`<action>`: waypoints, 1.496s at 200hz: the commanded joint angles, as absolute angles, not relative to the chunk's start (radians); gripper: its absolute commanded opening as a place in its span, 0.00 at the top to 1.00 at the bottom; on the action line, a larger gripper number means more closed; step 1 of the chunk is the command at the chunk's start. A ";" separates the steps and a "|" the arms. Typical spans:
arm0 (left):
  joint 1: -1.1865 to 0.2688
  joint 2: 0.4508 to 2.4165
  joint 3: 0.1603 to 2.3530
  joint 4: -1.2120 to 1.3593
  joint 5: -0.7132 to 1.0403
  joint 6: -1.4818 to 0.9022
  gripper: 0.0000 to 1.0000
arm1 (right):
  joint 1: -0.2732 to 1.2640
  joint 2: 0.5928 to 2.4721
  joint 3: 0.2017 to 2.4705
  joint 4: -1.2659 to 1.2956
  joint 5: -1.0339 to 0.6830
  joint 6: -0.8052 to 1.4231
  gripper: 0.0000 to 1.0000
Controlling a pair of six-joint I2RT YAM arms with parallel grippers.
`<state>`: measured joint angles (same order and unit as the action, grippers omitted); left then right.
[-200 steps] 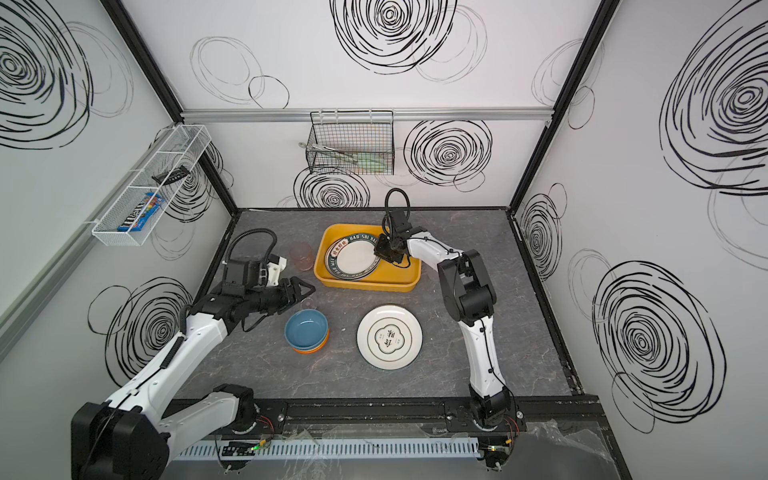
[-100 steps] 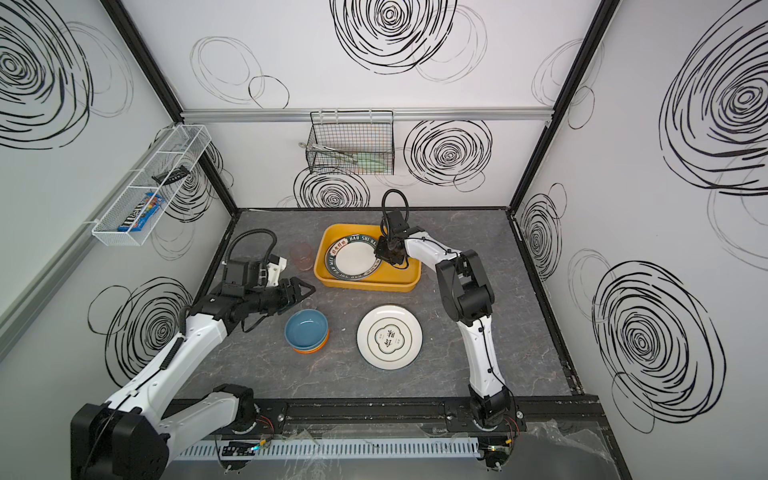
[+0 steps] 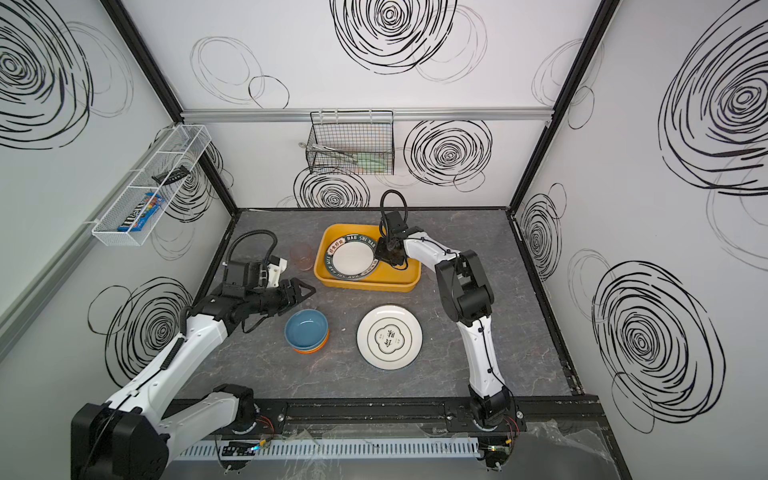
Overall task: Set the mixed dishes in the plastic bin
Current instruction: 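Open the right gripper to release the plate in the bin, then move the right gripper to the scalloped-centre white plate while the left gripper returns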
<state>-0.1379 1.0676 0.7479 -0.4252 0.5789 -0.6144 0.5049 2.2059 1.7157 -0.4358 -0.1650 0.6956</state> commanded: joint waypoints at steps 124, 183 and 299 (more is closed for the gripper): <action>-0.324 1.062 0.772 -0.374 0.508 -0.677 0.36 | 0.511 1.818 1.411 -0.417 -0.206 0.633 0.69; -0.426 1.096 0.789 -0.364 0.457 -0.698 0.37 | 0.498 1.600 1.188 -0.399 -0.280 0.606 0.69; -0.658 1.249 0.853 -0.350 0.346 -0.698 0.39 | 0.428 1.158 0.791 -0.517 -0.288 0.605 0.65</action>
